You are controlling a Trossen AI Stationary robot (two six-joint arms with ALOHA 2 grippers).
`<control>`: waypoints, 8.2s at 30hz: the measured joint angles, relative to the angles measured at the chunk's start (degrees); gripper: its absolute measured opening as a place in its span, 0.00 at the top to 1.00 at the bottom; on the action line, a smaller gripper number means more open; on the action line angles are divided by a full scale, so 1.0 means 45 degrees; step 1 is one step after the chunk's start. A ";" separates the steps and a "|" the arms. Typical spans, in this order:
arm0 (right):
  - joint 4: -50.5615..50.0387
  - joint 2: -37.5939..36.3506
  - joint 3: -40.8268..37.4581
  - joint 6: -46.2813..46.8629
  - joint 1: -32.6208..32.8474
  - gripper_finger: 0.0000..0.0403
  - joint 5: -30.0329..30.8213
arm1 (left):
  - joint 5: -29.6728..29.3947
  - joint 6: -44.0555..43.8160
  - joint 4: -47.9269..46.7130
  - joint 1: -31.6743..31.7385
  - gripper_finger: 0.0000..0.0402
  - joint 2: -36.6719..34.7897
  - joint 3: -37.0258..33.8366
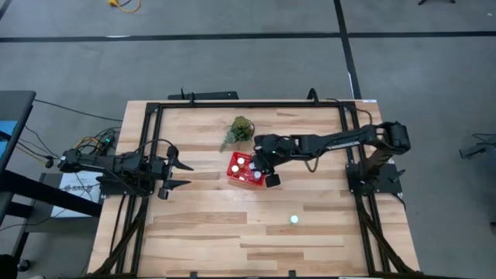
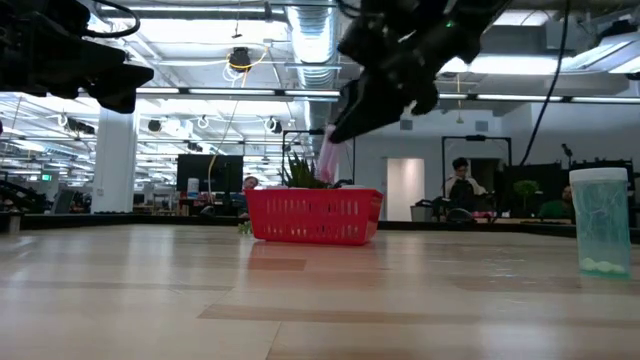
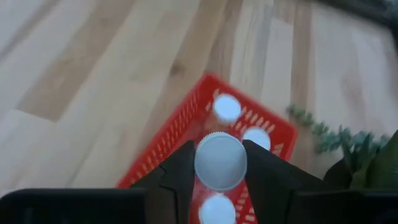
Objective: Pick and place pill bottles into a basket
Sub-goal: Put the pink medicine bottle into the red bin, then put the blue medicine bottle into the red bin, then return to Home Position
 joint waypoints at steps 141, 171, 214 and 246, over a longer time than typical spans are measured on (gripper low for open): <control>-0.9541 0.1935 0.2670 1.0249 0.7861 0.38 0.2040 | 0.0002 -0.0026 0.0004 -0.0002 0.50 -0.0005 -0.0005; -0.9461 0.2708 0.2006 1.0010 0.7681 0.68 0.1529 | 0.0002 -0.0053 0.0019 0.0003 0.50 0.0005 -0.0005; -0.6006 0.2141 0.3547 0.2481 0.0828 0.71 0.1036 | 0.0011 0.0068 0.0014 0.0003 0.50 0.0000 -0.0005; -0.7686 0.4971 0.7125 0.0557 -0.0064 0.58 0.0326 | 0.0040 0.0042 0.0010 0.0001 0.50 0.0000 -0.0005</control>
